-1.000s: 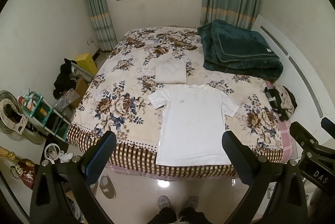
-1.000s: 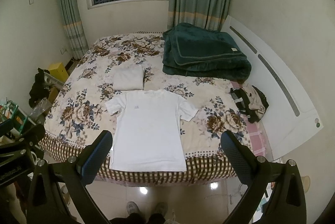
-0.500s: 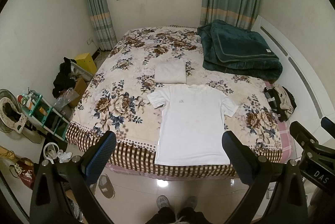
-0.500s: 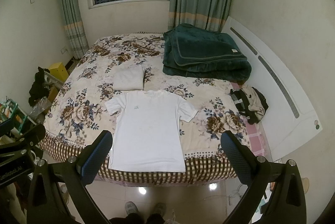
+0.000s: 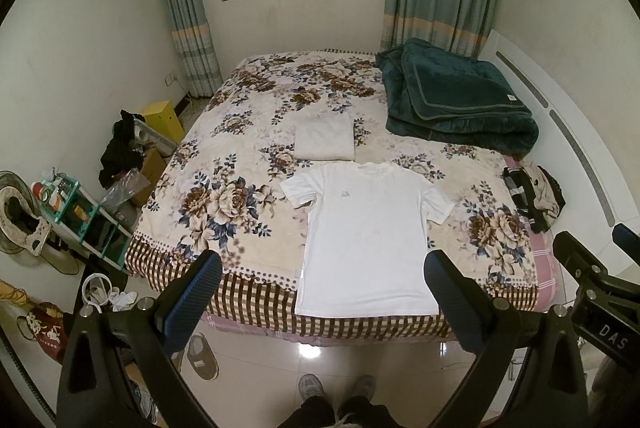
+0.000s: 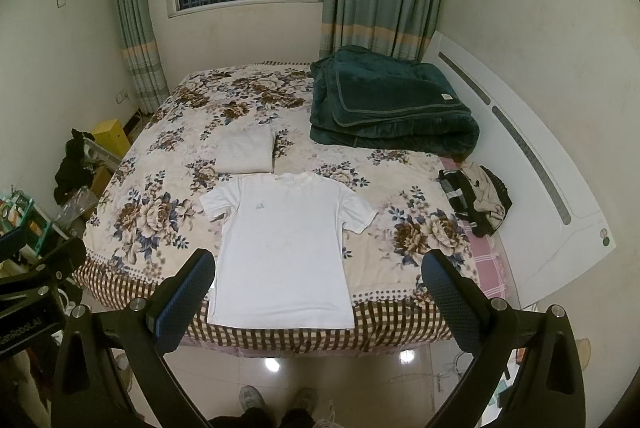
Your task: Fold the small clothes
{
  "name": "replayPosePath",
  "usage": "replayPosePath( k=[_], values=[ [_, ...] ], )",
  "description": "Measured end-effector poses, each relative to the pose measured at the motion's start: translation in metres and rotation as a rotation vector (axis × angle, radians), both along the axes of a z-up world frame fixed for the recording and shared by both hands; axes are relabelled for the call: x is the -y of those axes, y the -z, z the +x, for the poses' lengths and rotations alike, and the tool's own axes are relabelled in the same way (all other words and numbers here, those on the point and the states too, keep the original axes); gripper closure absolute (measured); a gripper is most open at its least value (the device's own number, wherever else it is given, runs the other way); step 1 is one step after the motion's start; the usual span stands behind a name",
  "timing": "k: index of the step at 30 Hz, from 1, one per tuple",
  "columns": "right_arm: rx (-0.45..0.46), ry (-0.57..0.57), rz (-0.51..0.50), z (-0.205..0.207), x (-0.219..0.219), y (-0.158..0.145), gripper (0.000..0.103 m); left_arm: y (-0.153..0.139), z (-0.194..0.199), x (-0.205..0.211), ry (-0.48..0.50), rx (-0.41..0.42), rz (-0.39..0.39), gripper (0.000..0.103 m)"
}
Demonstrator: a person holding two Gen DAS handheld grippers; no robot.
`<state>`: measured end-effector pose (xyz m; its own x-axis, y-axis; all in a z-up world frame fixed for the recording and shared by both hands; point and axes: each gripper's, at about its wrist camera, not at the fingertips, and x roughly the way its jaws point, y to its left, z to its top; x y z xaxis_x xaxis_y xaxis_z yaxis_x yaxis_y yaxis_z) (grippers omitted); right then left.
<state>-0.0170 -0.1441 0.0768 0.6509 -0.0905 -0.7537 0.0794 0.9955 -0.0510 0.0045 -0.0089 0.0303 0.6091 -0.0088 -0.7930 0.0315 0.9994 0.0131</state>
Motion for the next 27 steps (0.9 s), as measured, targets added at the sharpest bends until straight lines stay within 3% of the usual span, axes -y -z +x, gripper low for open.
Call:
replayPosePath(
  k=[27],
  values=[
    [-0.009,0.030,0.030,0.017,0.011,-0.020,0.000,-0.006,0.012,0.009,-0.012,0.025,0.000,0.000]
  ],
)
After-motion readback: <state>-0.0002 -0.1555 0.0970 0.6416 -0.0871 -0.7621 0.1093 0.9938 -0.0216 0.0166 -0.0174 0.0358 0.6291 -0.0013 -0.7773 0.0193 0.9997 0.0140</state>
